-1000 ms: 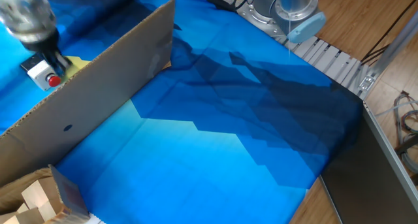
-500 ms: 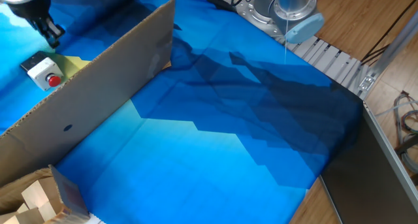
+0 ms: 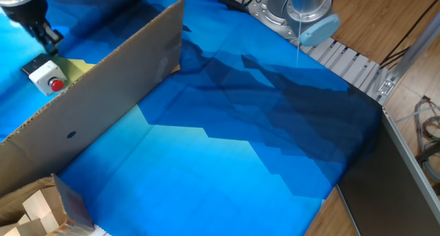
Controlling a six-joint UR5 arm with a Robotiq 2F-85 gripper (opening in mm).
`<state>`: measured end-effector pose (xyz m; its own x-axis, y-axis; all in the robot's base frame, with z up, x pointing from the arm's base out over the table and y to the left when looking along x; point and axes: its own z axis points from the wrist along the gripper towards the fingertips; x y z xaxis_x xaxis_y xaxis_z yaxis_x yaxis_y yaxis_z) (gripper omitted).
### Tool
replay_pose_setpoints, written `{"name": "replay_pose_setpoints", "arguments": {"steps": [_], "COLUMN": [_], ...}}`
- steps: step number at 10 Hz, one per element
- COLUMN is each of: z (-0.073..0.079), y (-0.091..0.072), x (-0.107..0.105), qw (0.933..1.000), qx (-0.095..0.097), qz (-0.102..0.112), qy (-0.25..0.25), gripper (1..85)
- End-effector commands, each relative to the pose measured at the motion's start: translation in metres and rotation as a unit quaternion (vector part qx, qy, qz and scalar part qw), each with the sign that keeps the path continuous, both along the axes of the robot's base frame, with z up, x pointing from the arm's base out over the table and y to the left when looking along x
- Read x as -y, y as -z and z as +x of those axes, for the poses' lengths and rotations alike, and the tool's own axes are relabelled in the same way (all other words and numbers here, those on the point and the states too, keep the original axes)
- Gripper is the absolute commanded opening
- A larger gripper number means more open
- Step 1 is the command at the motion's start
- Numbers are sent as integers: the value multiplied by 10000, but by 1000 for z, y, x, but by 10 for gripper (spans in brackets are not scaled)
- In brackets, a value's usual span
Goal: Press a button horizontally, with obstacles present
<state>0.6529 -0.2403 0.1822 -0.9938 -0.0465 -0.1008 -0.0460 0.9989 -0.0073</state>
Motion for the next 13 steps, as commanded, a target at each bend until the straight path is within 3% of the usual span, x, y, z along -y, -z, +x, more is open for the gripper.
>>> {"name": "replay_pose_setpoints", "arguments": {"steps": [1,4,5,6,7,8,10,13], "z": [30,40,32,11,-11,-20,-27,-28], "y": [-4,-6,-4,-21,-50,-68,-94,-135], "x": [-5,-9,-9,-7,-9,-16,-36,-94], "qw": [9981,9964,9975,9988,9996,9997,9998,9977], "qx": [572,773,606,352,174,112,-58,-275], "qz": [138,197,202,195,193,203,183,-177], "qy": [-155,-268,-316,-269,-142,-59,115,591], "gripper": [10,10,10,10,10,10,10,10]}}
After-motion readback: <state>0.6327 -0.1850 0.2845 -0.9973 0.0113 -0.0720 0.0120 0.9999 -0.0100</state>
